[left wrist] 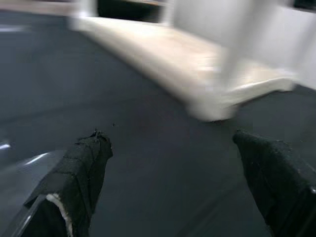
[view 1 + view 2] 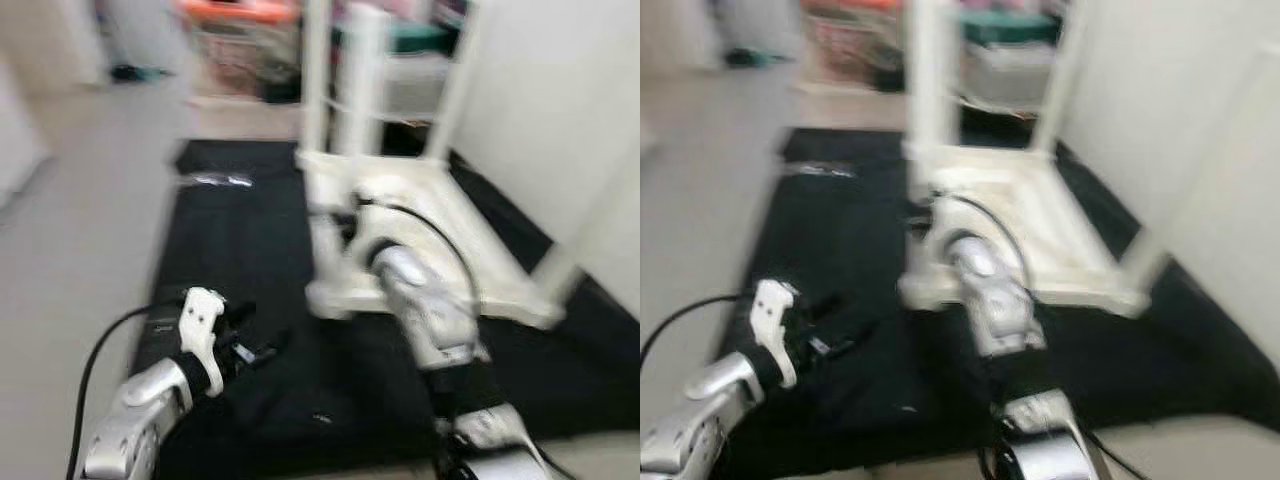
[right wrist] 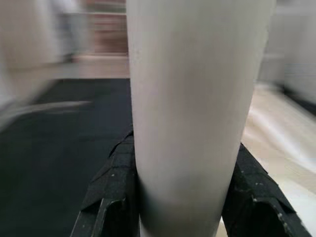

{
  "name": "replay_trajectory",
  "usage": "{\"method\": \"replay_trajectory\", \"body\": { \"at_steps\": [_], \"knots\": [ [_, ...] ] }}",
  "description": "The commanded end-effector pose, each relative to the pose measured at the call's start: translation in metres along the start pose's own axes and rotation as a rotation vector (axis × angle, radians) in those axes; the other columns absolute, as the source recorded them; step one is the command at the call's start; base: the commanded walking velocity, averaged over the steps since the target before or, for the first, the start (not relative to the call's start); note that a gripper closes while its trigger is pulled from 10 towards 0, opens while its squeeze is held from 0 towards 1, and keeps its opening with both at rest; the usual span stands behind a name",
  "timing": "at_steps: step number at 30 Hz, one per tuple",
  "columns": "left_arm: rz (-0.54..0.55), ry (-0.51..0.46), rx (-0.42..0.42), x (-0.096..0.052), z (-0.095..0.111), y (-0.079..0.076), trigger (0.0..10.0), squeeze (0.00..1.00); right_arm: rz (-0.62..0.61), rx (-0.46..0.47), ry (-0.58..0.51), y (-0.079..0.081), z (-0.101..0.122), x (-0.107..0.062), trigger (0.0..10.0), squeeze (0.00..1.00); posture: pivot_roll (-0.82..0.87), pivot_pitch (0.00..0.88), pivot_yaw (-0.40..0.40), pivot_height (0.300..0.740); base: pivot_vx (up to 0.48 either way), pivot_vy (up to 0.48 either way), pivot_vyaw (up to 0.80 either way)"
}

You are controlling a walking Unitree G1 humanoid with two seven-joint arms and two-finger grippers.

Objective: Building children table

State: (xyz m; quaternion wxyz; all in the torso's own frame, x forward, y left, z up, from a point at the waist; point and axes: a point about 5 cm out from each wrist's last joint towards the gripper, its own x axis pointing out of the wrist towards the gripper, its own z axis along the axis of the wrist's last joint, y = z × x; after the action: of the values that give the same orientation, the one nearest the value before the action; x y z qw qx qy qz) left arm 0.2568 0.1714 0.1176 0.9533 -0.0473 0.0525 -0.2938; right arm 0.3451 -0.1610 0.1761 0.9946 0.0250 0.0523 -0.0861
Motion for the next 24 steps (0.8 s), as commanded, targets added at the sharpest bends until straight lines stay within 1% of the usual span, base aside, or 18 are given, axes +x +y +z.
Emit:
{"method": "replay_trajectory", "body": {
  "at_steps": [1,4,5,6,7,8,10,11,12,14,16,17,18,19,20,21,22,24],
  "knots": [
    [-0.033,-0.002,-0.004,0.006,0.002,-0.005,10.0,0.00,-0.110,-0.069,0.198,-0.020,-0.043,-0.008,0.0,0.00,0.08,0.000,-0.117,0.740,0.000,0.000,0.00],
    [-0.044,0.005,-0.006,0.007,0.000,-0.006,10.0,0.00,-0.077,-0.051,0.202,-0.017,-0.043,-0.019,0.0,0.00,0.06,0.000,-0.107,0.740,0.000,0.000,0.00],
    [-0.049,0.006,-0.008,0.008,0.000,-0.007,10.0,0.00,-0.004,-0.027,0.172,-0.009,-0.037,-0.022,10.0,0.00,0.05,0.000,-0.103,0.740,0.000,0.000,0.00],
    [-0.052,0.007,-0.009,0.008,0.000,-0.007,10.0,0.00,0.048,-0.001,0.137,-0.001,-0.031,-0.024,10.0,0.00,0.05,0.000,-0.103,0.740,0.000,0.000,0.00],
    [-0.054,0.006,-0.010,0.009,0.000,-0.007,10.0,0.00,0.128,0.004,0.093,0.009,-0.023,-0.025,10.0,0.70,0.05,0.000,-0.103,0.740,0.000,0.000,0.00],
    [-0.056,0.003,-0.010,0.011,0.001,-0.007,10.0,0.00,0.200,0.030,0.057,0.018,-0.013,-0.024,10.0,1.00,0.05,0.000,-0.102,0.740,0.000,0.000,0.00],
    [-0.058,0.002,-0.010,0.011,0.001,-0.007,10.0,0.00,0.217,0.047,0.040,0.024,-0.007,-0.024,10.0,1.00,0.05,0.000,-0.102,0.740,0.000,0.000,0.00],
    [-0.059,0.001,-0.010,0.012,0.001,-0.007,10.0,0.00,0.338,0.077,0.023,0.037,0.003,-0.023,10.0,1.00,0.06,0.000,-0.108,0.740,0.000,0.000,0.00],
    [-0.060,0.000,-0.009,0.012,0.002,-0.007,10.0,0.00,0.518,0.110,-0.030,0.049,0.021,-0.023,10.0,0.00,0.06,0.000,-0.109,0.740,0.000,0.000,0.00],
    [-0.061,-0.003,-0.009,0.011,0.003,-0.007,10.0,0.00,0.802,0.150,-0.111,0.059,0.047,-0.030,10.0,0.00,0.06,0.000,-0.113,0.740,0.000,0.000,0.00],
    [-0.061,-0.003,-0.009,0.011,0.003,-0.007,10.0,0.00,0.802,0.150,-0.111,0.059,0.047,-0.030,10.0,0.00,0.06,0.000,-0.113,0.740,0.000,0.000,0.00],
    [-0.061,-0.003,-0.009,0.011,0.002,-0.007,10.0,0.00,0.982,0.148,-0.152,0.058,0.056,-0.036,10.0,0.00,0.07,0.000,-0.118,0.740,0.000,0.000,0.00],
    [-0.062,-0.005,-0.009,0.011,0.002,-0.007,10.0,0.00,1.078,0.116,-0.148,0.055,0.055,-0.034,10.0,0.00,0.08,0.000,-0.125,0.740,0.000,0.000,0.00],
    [-0.062,-0.005,-0.009,0.011,0.002,-0.007,10.0,0.00,1.078,0.116,-0.148,0.055,0.055,-0.034,10.0,0.00,0.08,0.000,-0.125,0.740,0.000,0.000,0.00],
    [-0.064,-0.006,-0.008,0.011,0.002,-0.008,10.0,0.00,1.131,0.092,-0.139,0.053,0.053,-0.033,10.0,0.00,0.08,0.000,-0.129,0.740,0.000,0.000,0.00],
    [-0.061,-0.012,-0.009,0.012,0.003,-0.009,10.0,0.00,1.147,0.053,-0.099,0.053,0.040,-0.024,10.0,0.00,0.09,0.000,-0.136,0.740,0.000,0.000,0.00],
    [-0.061,-0.012,-0.009,0.012,0.003,-0.009,10.0,0.00,1.147,0.053,-0.099,0.053,0.040,-0.024,10.0,0.00,0.09,0.000,-0.136,0.740,0.000,0.000,0.00],
    [-0.054,-0.019,-0.009,0.011,0.004,-0.008,10.0,0.00,1.197,0.054,-0.042,0.064,0.024,-0.023,10.0,0.00,0.11,0.000,-0.150,0.740,0.000,0.000,0.00]
  ]
}}
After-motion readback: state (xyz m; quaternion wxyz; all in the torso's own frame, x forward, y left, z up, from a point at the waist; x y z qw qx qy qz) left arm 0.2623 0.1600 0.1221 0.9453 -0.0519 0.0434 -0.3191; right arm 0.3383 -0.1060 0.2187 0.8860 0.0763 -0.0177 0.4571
